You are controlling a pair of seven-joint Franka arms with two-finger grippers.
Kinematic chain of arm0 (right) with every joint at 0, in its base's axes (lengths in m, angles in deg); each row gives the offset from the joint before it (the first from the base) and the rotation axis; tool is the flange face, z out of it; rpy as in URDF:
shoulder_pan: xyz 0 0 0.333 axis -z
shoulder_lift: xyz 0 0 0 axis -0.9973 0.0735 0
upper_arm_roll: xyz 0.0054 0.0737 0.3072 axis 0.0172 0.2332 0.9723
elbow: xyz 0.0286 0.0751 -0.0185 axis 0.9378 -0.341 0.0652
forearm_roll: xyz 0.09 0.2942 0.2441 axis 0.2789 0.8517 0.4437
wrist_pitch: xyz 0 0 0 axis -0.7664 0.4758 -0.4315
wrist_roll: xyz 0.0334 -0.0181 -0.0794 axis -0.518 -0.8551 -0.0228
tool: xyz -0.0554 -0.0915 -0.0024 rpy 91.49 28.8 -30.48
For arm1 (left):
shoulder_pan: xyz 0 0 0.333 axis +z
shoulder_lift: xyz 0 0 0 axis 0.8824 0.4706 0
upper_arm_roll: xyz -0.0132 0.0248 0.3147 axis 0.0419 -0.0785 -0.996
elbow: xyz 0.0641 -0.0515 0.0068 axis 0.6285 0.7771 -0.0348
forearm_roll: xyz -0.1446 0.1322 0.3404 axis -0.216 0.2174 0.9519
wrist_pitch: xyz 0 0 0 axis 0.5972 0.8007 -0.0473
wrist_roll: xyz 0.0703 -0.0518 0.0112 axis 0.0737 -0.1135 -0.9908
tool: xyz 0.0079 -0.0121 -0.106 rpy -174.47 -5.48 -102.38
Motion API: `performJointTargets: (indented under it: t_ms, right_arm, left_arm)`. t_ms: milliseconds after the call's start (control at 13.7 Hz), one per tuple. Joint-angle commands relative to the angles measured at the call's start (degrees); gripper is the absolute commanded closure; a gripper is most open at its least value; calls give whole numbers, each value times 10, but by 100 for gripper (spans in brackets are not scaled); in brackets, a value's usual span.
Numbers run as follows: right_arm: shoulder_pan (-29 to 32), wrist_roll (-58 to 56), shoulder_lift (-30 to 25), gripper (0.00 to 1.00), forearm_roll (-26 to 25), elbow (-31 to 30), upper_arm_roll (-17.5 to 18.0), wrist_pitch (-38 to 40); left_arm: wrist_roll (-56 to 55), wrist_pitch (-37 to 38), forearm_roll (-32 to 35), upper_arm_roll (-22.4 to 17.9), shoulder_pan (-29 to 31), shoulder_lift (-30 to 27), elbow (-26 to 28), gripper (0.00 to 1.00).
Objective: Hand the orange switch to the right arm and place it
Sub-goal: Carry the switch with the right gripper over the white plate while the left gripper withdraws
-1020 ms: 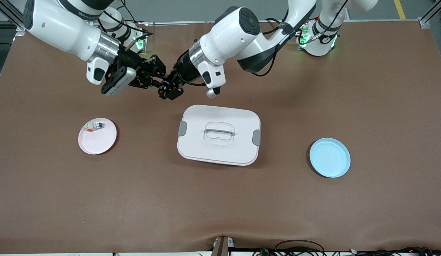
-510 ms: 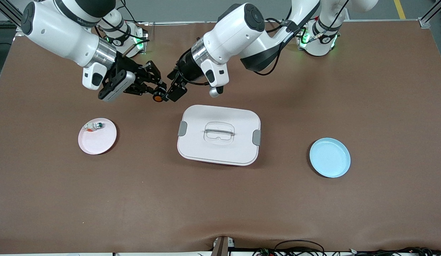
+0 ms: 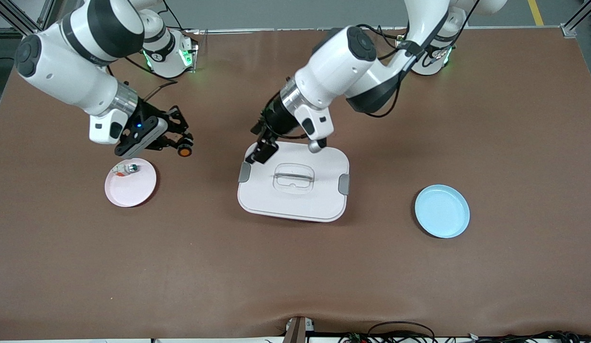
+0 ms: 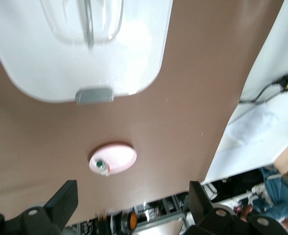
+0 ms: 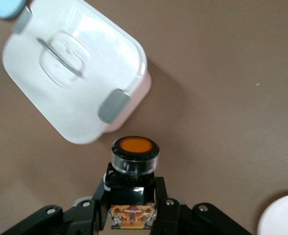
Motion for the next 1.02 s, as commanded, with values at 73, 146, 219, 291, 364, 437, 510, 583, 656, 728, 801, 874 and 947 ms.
performJointTargets:
  t_ms: [73,146,219,291,364,437,510,583,656,728,801,874,947]
  right_arm:
    - [101,-267,6,100,-39,-11,6,16]
    - [125,-312,10,100,-59,-14,6,16]
    - [144,-333,11,100,-91,-16,6,15]
    - [152,-345,10,100,-120,-17,6,16]
    - [156,-368,10,100,-149,-16,6,19]
    - [161,-404,11,100,-169,-18,6,15]
    - [166,-432,14,100,-178,-21,6,13]
    - [175,-441,14,100,-186,-33,6,2]
    - [183,-446,14,100,-207,-48,6,-21]
    - [183,-459,16,100,-232,-60,6,-40]
    - [183,-467,21,100,-252,-73,6,-62]
    - [184,-472,22,100,-263,-90,6,-92]
    - [186,-473,27,100,-282,-99,6,-115]
  left_arm:
    - [-8,56,17,2,48,-21,38,0]
    - [-4,68,25,3,66,-32,53,0]
    - [16,73,35,3,76,-46,78,0]
    - [46,74,37,3,85,-61,103,0]
    - [83,74,37,3,96,-77,133,0]
    - [117,74,37,3,105,-93,157,0]
    - [149,74,37,3,117,-106,178,0]
    - [183,74,37,3,129,-118,193,0]
    - [215,74,38,2,143,-130,207,0]
    - [250,74,46,3,157,-141,219,0]
    - [293,76,61,3,167,-151,232,0]
    - [339,76,77,3,175,-162,245,0]
    - [392,76,87,3,188,-171,257,0]
